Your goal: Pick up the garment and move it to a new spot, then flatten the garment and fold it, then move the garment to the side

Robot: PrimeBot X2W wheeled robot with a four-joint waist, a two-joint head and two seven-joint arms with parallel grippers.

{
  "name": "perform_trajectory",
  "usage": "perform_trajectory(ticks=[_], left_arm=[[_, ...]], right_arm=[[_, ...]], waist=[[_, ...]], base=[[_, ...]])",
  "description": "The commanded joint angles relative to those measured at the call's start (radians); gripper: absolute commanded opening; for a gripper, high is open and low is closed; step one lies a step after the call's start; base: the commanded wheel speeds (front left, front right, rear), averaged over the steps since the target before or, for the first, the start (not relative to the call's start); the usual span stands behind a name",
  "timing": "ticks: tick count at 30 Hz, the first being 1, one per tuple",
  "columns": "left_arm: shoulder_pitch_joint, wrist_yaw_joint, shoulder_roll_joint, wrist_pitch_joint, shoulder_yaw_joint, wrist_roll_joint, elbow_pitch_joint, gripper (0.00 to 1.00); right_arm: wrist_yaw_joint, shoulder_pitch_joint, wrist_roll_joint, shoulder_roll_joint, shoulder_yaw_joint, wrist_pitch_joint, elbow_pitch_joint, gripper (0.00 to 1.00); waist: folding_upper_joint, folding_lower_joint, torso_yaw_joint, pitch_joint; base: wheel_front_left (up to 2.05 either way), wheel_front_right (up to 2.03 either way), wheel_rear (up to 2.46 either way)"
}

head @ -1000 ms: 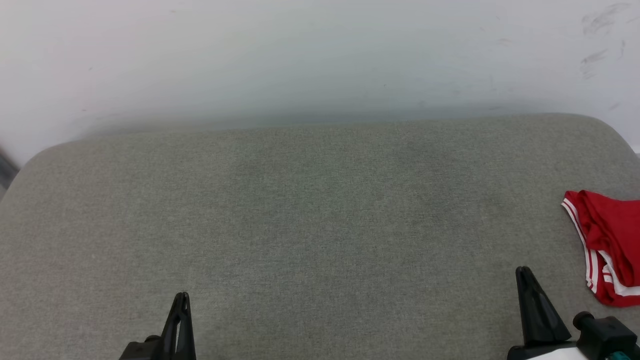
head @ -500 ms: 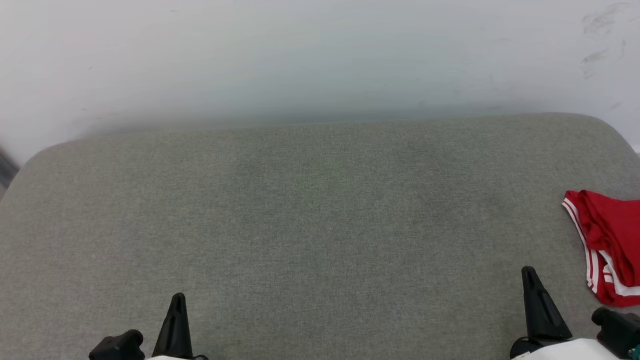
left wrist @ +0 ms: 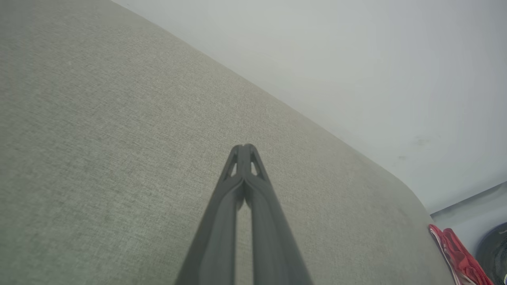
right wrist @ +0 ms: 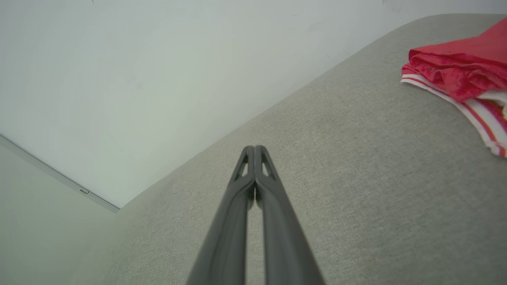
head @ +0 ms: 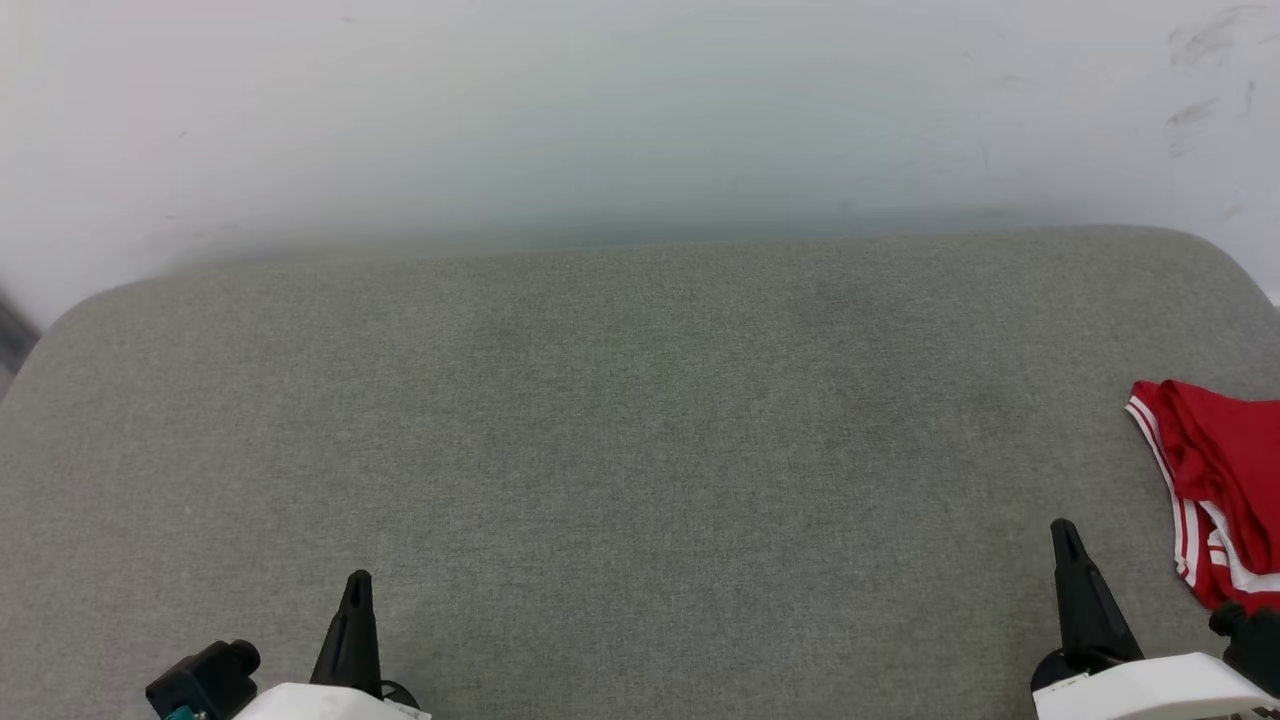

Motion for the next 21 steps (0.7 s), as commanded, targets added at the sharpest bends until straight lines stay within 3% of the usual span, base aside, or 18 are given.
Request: perform_trajectory(ticks=[1,21], left_arm=[[-0.029,-0.008,0.009,0.006,0.005,-0.040,-0.006,0.00],[-0.082,-0.044,0.015,0.069,0.024,-0.323,0.029,0.00]], right_arm=[[0.000,-0.031,0.042,-0.010,-0.003,0.008,-0.007,0.00],[0.000,-0.074,0.317,-0.013,-0.016,0.072,0.025,0.00]], waist=[[0.0000,0.0000,0.000,0.000],[0.0000,0.0000,0.003,0.002]], base=[[0.00,0.00,0.00],[0.00,0.00,0.00]])
